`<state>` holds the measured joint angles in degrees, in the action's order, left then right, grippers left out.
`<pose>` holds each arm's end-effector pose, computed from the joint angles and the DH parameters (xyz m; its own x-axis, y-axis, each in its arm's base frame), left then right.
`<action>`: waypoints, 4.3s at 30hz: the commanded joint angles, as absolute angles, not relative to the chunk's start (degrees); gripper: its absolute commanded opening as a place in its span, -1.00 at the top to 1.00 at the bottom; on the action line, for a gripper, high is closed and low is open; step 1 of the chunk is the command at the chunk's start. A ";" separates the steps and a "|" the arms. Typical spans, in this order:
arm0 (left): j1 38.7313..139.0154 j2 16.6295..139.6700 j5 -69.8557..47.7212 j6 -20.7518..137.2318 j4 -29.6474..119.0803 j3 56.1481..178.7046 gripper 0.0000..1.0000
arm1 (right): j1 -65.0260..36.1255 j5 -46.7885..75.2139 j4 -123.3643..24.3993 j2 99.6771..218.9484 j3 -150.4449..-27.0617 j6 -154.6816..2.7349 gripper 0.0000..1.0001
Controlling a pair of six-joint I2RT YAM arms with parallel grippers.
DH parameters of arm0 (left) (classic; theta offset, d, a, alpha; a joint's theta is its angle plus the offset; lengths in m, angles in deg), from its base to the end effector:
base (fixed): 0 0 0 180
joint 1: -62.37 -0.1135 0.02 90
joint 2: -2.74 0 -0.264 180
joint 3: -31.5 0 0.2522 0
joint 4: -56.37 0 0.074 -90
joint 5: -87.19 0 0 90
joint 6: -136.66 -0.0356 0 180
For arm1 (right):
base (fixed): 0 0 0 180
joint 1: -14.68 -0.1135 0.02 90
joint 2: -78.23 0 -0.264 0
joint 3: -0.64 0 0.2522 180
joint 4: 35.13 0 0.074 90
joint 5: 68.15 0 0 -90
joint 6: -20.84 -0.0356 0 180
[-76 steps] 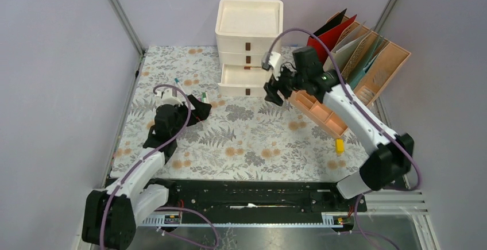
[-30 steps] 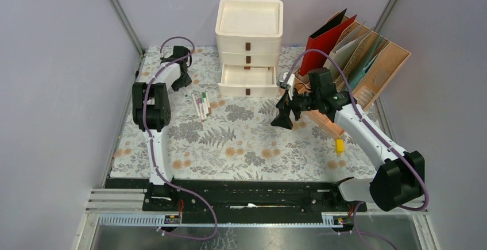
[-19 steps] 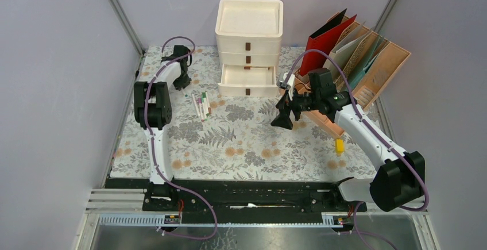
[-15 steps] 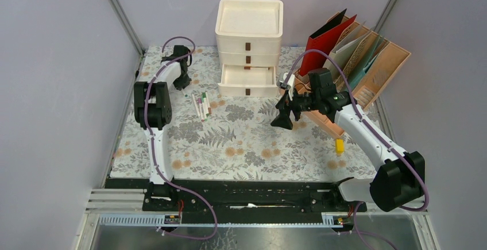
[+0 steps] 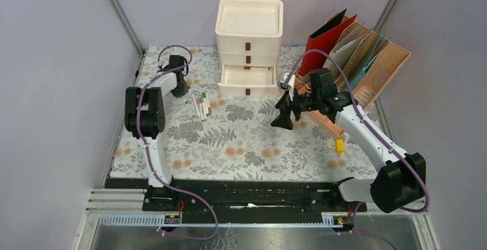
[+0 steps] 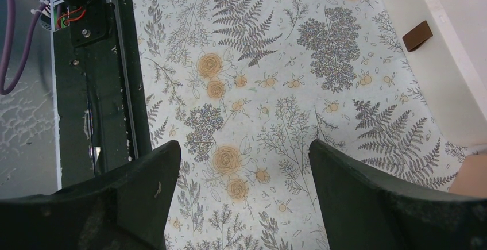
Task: Organize the desk
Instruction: Pick up the stationery from the center of the board, then place the stationery in the drawer.
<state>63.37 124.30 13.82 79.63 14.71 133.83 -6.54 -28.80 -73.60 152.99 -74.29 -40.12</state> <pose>0.4490 0.0024 0.1609 -0.6662 -0.5099 -0.5442 -0.5781 0.8141 -0.0550 0.2497 0.1265 0.3091 -0.1191 -0.3764 -0.9188 -0.9757 0.2158 0.0381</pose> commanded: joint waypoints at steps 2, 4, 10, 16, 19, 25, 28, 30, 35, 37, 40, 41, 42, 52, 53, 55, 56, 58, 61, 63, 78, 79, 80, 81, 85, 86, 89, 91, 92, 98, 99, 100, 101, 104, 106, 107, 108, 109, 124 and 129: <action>63.04 112.57 10.45 80.74 22.95 121.37 1.00 | -6.21 -32.46 -72.18 151.77 -73.94 -38.97 -0.76; 63.08 107.30 8.99 81.48 27.93 114.60 1.00 | -6.24 -34.20 -72.18 152.10 -73.77 -39.01 -0.75; 63.08 90.84 -0.84 82.65 46.35 91.59 1.00 | -6.24 -37.37 -71.24 153.22 -73.30 -40.08 -0.73; 63.13 77.64 -15.12 84.99 58.95 76.53 1.00 | -6.32 -41.28 -65.40 154.35 -71.27 -46.09 -0.69; 63.08 71.95 -23.17 87.01 66.96 70.58 1.00 | -6.29 -43.49 -60.16 154.97 -69.62 -51.35 -0.68; 65.45 64.84 -32.26 98.07 86.79 59.62 1.00 | -7.24 -47.06 -45.27 156.19 -65.18 -64.59 -0.65; 70.45 62.37 -29.90 102.45 94.10 56.23 1.00 | -8.84 -46.78 -40.28 157.63 -64.01 -68.64 -0.64; 75.85 60.92 -26.01 103.44 97.07 55.33 1.00 | -9.77 -46.64 -38.13 158.88 -63.69 -72.13 -0.63; 87.01 58.89 -14.50 103.75 98.74 55.74 1.00 | -11.76 -46.12 -31.16 162.27 -62.23 -79.56 -0.60; 90.22 58.85 -10.68 103.52 99.64 56.18 1.00 | -12.46 -45.64 -29.65 163.67 -61.99 -81.63 -0.58; 94.37 59.55 -6.19 103.06 101.85 56.71 1.00 | -13.11 -45.47 -27.34 165.42 -62.07 -85.07 -0.55; 95.67 59.95 -4.89 102.80 102.49 56.87 1.00 | -13.39 -45.46 -26.47 165.83 -61.95 -86.18 -0.54; 96.81 60.25 -3.45 102.62 102.96 57.06 1.00 | -13.65 -45.47 -25.60 166.11 -61.87 -87.24 -0.54; 106.82 66.49 6.22 101.00 107.31 61.16 1.00 | -15.98 -44.97 -18.56 168.10 -60.71 -94.56 -0.47; 107.49 67.30 6.37 100.90 107.94 61.55 1.00 | -16.03 -44.89 -18.52 168.13 -60.75 -94.72 -0.45; 108.68 68.81 6.92 100.65 108.68 62.28 1.00 | -16.14 -44.86 -18.27 168.31 -60.83 -95.23 -0.43; 109.23 69.56 7.13 100.55 109.01 62.57 1.00 | -16.15 -44.86 -18.08 168.34 -60.85 -95.58 -0.42; 110.11 70.92 7.62 100.42 109.86 63.03 1.00 | -16.17 -44.86 -17.83 168.30 -60.99 -96.03 -0.38; 111.13 72.65 7.81 100.08 110.80 63.76 1.00 | -16.26 -44.94 -16.83 168.08 -60.68 -96.85 -0.34; 111.54 73.53 7.74 99.90 111.05 64.37 1.00 | -16.25 -44.86 -16.63 168.14 -60.65 -97.09 -0.31; 112.22 73.57 7.63 98.53 110.80 64.34 0.90 | -16.22 -44.52 -16.54 168.64 -61.03 -96.56 1.00; 112.28 73.24 7.61 98.35 110.36 64.33 0.72 | -16.24 -44.31 -16.66 168.60 -60.99 -96.34 1.00; 112.24 72.53 7.63 98.11 109.51 64.37 0.54 | -16.26 -44.25 -17.10 168.46 -61.02 -95.81 1.00; 112.28 71.73 7.74 97.62 108.06 64.52 0.36 | -16.26 -44.23 -17.79 168.38 -61.13 -95.03 1.00; 112.17 67.21 9.13 92.74 101.50 64.62 -0.22 | -16.21 -42.92 -25.10 167.86 -62.82 -88.91 1.00; 112.14 65.62 9.86 91.02 98.53 64.53 -0.38 | -16.19 -42.40 -27.38 167.76 -63.39 -86.91 1.00; 112.13 59.98 12.92 86.10 90.80 64.05 -0.78 | -16.24 -40.27 -34.24 167.25 -65.16 -80.44 1.00; 112.03 55.47 15.73 83.50 85.84 63.39 -0.97 | -16.19 -38.41 -38.35 166.69 -66.17 -76.10 1.00; 111.79 53.39 16.52 82.08 83.41 63.09 -0.98 | -16.22 -37.34 -40.71 166.39 -66.84 -73.73 1.00; 108.73 43.16 19.76 78.30 66.77 63.68 -0.97 | -16.25 -27.18 -57.23 165.97 -72.45 -57.13 1.00; 107.84 41.73 19.60 77.96 64.33 63.83 -0.97 | -16.18 -24.82 -59.65 166.10 -73.65 -55.52 1.00; 106.83 40.49 19.48 77.87 62.11 63.93 -0.97 | -16.17 -22.34 -61.93 166.23 -74.90 -53.52 1.00; 105.82 39.27 19.21 77.91 60.32 63.89 -0.97 | -16.20 -19.98 -64.22 166.63 -76.22 -50.83 1.00; 103.13 35.85 18.09 78.10 56.78 63.19 -0.97 | -16.22 -12.63 -71.17 168.49 -81.58 -44.55 1.00; 101.97 34.62 17.28 78.12 55.64 62.82 -0.98 | -16.17 -7.51 -75.17 170.82 -85.52 -40.56 1.00; 101.57 34.26 17.00 78.13 55.15 62.68 -0.97 | -16.24 -4.70 -77.61 172.10 -87.46 -38.82 1.00; 101.18 34.03 16.84 78.06 54.81 62.59 -0.98 | -16.25 -2.42 -79.10 173.59 -89.56 -37.44 1.00; 101.07 33.89 16.80 77.97 54.30 62.58 -0.97 | -16.26 -0.08 -80.37 175.12 -91.58 -36.08 1.00; 99.83 32.23 16.91 78.97 51.59 60.52 -0.97 | -16.14 20.58 -90.06 197.18 -121.89 -28.99 1.00; 99.44 31.95 16.98 79.00 51.25 60.17 -0.97 | -16.10 23.27 -90.31 201.54 -127.85 -28.75 1.00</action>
<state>99.94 32.72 17.20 79.24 50.51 60.61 -15.78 18.72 -88.44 199.26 -122.72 -30.05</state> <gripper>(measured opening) 0.987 0.208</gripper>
